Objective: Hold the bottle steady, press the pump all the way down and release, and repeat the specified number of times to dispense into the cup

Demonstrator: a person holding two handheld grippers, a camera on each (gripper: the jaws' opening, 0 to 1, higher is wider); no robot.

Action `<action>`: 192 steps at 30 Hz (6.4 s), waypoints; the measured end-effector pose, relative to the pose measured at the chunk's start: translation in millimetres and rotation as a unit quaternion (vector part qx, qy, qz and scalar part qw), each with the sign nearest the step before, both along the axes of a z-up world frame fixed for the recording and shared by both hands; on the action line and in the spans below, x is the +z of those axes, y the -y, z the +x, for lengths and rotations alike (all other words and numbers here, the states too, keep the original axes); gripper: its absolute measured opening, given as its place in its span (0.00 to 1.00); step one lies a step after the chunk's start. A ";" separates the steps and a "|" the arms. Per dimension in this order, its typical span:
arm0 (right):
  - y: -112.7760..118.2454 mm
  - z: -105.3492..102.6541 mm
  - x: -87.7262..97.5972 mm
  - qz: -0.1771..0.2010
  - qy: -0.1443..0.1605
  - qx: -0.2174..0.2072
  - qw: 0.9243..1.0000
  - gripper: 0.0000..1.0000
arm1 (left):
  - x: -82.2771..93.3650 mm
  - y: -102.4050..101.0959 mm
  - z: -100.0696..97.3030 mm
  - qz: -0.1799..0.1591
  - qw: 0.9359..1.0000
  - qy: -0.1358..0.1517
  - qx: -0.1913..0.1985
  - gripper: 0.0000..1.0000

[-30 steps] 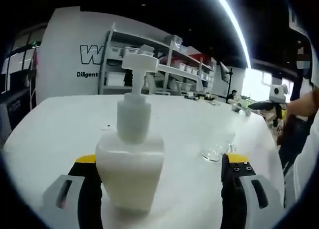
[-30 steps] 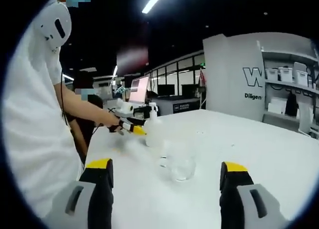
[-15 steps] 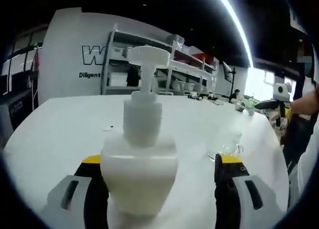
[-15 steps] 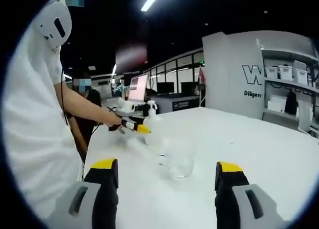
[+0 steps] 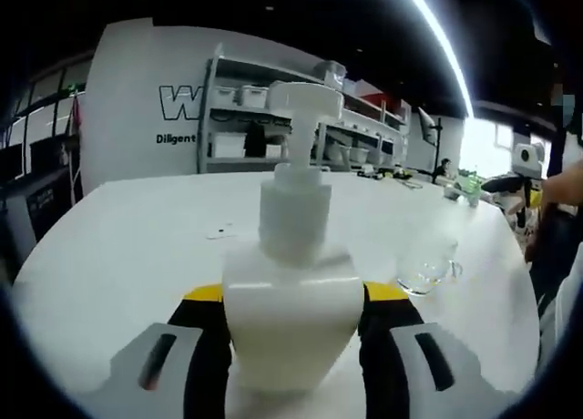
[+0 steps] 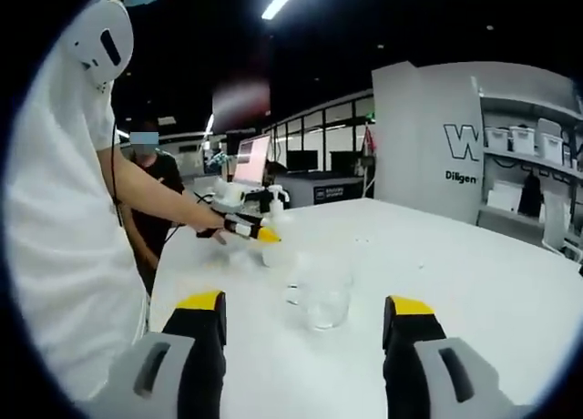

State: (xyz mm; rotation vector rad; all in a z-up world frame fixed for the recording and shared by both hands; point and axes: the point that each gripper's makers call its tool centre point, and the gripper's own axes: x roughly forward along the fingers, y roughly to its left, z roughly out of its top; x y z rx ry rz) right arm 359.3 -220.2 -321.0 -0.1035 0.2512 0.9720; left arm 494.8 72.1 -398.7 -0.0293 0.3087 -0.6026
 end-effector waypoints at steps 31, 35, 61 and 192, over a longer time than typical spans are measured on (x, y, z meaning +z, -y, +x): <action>6.3 -3.5 9.5 -0.005 0.015 0.005 1.000 0.57 | -4.0 24.1 -4.6 0.037 0.999 0.004 -0.002 0.48; 7.8 -3.1 9.2 -0.012 0.020 0.006 1.000 0.55 | -4.2 33.7 -7.5 0.039 0.999 0.006 -0.006 0.48; 22.9 1.7 25.1 0.005 0.069 0.006 0.998 0.74 | -7.3 104.6 -18.5 0.045 0.998 0.006 -0.039 0.48; -98.5 90.3 28.4 -0.154 0.077 0.209 0.963 0.00 | -21.6 132.6 -12.6 0.109 0.993 -0.015 -0.050 0.46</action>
